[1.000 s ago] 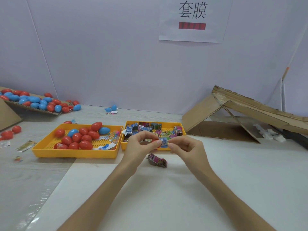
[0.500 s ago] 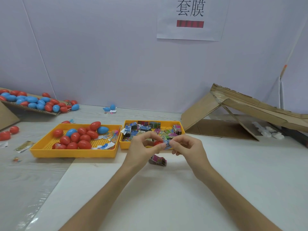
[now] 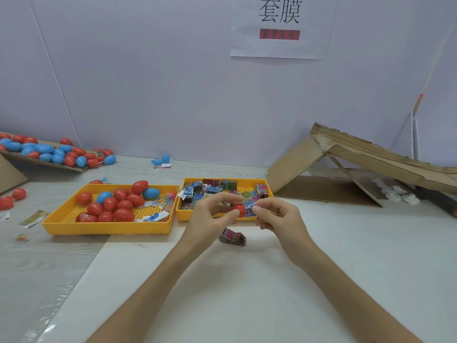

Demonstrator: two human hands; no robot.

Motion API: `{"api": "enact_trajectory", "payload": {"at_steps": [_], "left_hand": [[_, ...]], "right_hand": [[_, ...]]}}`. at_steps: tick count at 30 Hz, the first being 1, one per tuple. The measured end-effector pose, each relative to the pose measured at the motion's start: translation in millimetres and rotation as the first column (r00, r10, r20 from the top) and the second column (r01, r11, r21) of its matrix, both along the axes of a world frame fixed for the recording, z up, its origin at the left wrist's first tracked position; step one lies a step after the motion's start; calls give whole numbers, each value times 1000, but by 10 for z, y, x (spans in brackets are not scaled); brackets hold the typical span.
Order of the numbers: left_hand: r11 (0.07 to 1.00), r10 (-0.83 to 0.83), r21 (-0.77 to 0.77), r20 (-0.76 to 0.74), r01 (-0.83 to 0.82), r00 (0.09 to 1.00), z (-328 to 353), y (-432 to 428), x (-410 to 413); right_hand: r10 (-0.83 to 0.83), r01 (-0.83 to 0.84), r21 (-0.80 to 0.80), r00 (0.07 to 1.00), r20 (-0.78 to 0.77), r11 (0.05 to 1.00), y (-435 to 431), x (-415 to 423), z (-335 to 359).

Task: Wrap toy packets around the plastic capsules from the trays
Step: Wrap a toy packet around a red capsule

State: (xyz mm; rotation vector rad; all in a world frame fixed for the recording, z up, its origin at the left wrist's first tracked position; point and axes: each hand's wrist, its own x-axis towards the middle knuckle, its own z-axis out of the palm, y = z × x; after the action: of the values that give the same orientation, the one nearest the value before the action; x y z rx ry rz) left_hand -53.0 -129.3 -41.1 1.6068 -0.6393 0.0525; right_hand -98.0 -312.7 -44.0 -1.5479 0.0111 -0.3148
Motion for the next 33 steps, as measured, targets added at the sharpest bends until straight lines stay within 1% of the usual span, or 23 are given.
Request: {"api": "enact_trajectory", "payload": {"at_steps": [8, 13, 20, 23, 27, 33], "left_hand": [[998, 43, 37, 84, -47, 996, -12, 12, 14], [997, 60, 49, 116, -66, 991, -24, 8, 24], [995, 68, 60, 135, -77, 989, -33, 4, 31], [994, 72, 74, 141, -83, 987, -41, 5, 35], [994, 59, 82, 116, -69, 992, -41, 4, 37], [997, 51, 50, 64, -54, 997, -26, 14, 35]], "right_hand": [[53, -54, -6, 997, -46, 999, -7, -13, 13], [102, -97, 63, 991, -90, 993, -4, -24, 23], [120, -116, 55, 989, -90, 992, 10, -32, 22], [106, -104, 29, 991, -86, 994, 16, -35, 22], [41, -45, -61, 998, -54, 997, 23, -28, 11], [22, -21, -140, 1000, 6, 990, 21, -34, 4]]}}
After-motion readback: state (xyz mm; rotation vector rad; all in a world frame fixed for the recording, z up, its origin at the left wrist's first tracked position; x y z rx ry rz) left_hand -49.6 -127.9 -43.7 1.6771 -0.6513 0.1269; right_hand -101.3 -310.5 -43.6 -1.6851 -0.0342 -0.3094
